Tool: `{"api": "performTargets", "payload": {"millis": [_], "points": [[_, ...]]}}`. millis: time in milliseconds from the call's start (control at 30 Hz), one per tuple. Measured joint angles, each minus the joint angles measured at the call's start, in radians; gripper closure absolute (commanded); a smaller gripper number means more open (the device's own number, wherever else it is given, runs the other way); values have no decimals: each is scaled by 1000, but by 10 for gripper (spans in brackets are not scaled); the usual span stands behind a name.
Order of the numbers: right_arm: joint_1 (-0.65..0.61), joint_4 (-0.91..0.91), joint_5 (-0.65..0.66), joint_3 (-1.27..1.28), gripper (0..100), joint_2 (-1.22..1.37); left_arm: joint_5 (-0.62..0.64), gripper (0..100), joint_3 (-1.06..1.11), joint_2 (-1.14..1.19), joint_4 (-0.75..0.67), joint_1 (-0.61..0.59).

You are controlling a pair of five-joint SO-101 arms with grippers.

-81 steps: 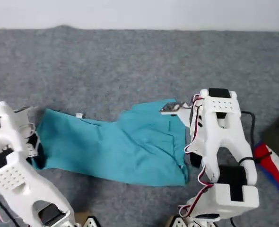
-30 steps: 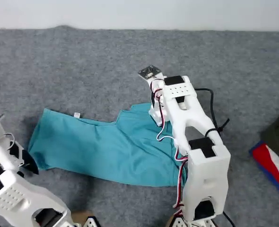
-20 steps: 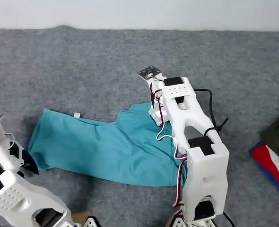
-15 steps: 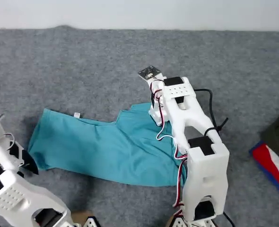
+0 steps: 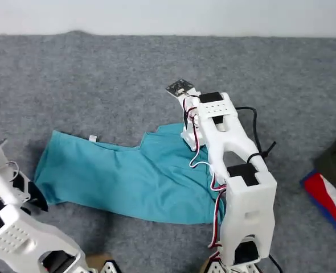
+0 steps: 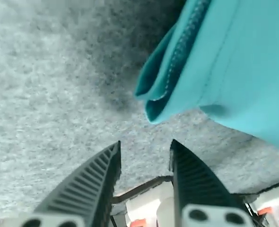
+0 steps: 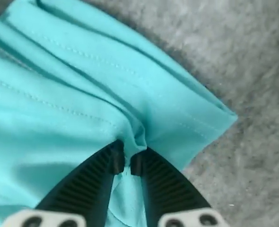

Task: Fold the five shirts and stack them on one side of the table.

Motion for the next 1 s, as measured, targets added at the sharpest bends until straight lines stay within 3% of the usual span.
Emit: {"api": "performTargets", "payload": {"millis": [633,700,900,1000], "points": [[155,-48,37,2,983,-115,-44,835,71,0,-2,0],[167,-69,46,2,942,-115,-44,835,71,-2,-2,0],[150,-31,49,2,656,-115,-44,835,71,-2,-2,0],[115,-11,54,2,622,-115,-44,835,71,-2,-2,0]]}}
